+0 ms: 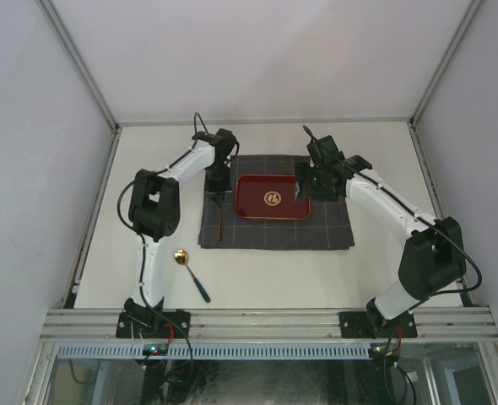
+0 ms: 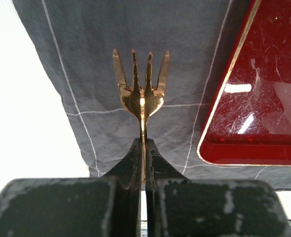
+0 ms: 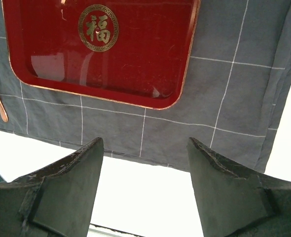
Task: Set the dinner table for one person
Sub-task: Place the fork on the napkin.
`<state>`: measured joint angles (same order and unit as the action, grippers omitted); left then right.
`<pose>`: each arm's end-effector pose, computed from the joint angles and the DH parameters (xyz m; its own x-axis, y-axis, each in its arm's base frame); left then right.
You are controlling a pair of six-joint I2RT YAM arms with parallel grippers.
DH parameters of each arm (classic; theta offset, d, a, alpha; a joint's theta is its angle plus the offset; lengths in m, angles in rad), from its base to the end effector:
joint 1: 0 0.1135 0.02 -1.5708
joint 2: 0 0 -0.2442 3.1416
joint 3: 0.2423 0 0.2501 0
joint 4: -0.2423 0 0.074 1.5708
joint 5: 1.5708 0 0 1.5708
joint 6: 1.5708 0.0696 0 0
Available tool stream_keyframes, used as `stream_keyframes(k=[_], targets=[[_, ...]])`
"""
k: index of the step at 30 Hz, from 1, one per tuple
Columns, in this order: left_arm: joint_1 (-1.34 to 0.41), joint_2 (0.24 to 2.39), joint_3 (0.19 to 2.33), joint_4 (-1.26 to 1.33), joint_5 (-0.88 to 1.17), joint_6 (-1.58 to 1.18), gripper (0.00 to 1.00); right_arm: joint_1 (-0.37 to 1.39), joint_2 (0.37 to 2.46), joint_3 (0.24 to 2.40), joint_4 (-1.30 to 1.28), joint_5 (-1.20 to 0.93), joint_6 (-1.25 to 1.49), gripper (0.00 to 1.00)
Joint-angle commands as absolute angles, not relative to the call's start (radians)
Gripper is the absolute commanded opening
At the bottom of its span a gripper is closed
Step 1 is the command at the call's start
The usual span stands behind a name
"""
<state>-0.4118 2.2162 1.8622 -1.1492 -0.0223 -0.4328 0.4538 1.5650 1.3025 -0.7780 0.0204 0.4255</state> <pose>0.3902 -0.1687 0.1374 -0.9973 -0.0220 -0.0706 -0.0215 0.9997 -0.0081 0.3073 0.1483 0.2288 -0.8833 0.0283 -0.4680 -0.0707 0.9787 0.1927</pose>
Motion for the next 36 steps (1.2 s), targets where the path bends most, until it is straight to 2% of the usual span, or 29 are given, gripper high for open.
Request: stream_keyframes(k=[1,17,36], targets=[[-0.393,2.236,1.94,-1.174,-0.018,-0.406,0.0,0.444,1.517,1.342,-0.772,0.019,0.412,0.68],[-0.38,2.332,2.125,-1.239,-0.039,-0.393,0.0,0.415,1.518,1.338,-0.776,0.005,0.393,0.68],[-0.377,2.376,2.108,-1.227,-0.005,-0.392,0.0,0.408,1.52,1.332,-0.778,0.001,0.392,0.68]])
